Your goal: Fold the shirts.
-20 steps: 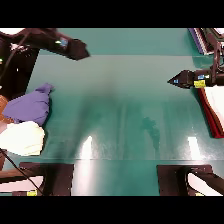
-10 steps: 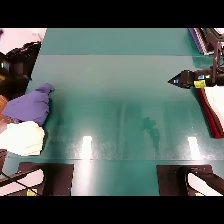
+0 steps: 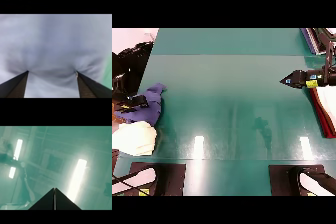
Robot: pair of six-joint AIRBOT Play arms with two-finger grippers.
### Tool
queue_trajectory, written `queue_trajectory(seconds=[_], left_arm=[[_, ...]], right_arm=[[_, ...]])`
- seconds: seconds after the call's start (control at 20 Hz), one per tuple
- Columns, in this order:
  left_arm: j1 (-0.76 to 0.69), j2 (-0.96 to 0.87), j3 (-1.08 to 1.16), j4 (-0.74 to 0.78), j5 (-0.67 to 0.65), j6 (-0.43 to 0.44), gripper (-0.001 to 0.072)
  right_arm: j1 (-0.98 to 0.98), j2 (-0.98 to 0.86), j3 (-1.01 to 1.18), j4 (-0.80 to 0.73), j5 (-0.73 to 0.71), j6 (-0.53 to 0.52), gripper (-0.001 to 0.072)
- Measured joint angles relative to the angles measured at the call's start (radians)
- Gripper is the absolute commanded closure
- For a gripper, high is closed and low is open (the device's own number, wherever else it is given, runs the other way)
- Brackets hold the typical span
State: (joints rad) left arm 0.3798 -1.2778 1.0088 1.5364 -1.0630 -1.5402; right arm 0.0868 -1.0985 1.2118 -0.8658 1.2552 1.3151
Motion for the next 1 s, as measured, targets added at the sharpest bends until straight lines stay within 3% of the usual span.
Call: queue_trajectory(seconds=[0.05,0.1,0.15,0.55,1.0], left_arm=[[0.001,-0.006,-0.011,0.002,0.022,-0.006,0.026],[0.002,-0.01,-0.02,0.004,0.04,-0.013,0.0599],[0.004,-0.012,-0.025,0.007,0.05,-0.02,0.067],[-0.055,0.101,0.14,-0.013,0.01,-0.033,0.0679],[-0.43,0.339,0.67,-0.018,-0.111,-0.073,0.068]], right_arm=[[0.0,0.0,0.0,0.0,0.0,0.0,0.0693],[0.0,0.0,0.0,0.0,-0.002,0.0,0.0693],[0.0,0.0,0.0,0.0,-0.004,0.0,0.0694],[0.0,0.0,0.079,0.002,-0.05,0.0,0.0693],[0.0,0.0,0.409,0.001,-0.162,0.0,0.0693]])
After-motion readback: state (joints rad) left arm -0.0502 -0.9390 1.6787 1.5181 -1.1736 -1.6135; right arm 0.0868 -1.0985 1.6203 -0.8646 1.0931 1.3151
